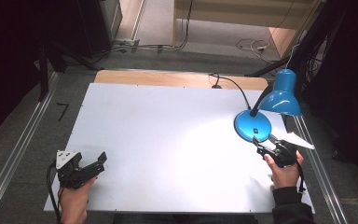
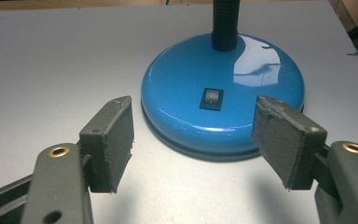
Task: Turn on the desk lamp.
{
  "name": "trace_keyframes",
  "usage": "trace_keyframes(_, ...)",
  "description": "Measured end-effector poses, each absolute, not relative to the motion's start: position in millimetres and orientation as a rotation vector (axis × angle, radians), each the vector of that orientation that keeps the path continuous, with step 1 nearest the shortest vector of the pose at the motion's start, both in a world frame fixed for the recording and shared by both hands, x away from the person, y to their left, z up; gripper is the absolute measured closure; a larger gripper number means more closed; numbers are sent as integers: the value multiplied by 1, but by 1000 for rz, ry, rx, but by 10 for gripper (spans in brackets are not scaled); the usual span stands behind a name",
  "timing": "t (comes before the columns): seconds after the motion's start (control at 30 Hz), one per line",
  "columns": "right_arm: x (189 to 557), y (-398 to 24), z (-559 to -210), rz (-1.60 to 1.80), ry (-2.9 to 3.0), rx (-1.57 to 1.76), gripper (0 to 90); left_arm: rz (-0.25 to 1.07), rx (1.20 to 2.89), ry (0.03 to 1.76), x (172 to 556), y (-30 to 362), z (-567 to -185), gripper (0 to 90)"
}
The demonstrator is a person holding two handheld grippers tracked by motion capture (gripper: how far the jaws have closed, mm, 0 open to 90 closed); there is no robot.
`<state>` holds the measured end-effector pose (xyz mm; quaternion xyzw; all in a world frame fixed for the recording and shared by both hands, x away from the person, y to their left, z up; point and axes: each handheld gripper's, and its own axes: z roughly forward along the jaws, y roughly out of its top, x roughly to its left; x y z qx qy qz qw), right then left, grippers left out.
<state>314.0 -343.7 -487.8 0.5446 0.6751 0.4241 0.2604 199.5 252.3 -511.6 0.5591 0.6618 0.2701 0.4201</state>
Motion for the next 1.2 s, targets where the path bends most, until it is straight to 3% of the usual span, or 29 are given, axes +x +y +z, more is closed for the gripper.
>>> trace_keyframes(1.2, 291, -361, -486, 1122, 1842, 1506, 281, 680, 1399, 1661, 199, 252, -512, 82)
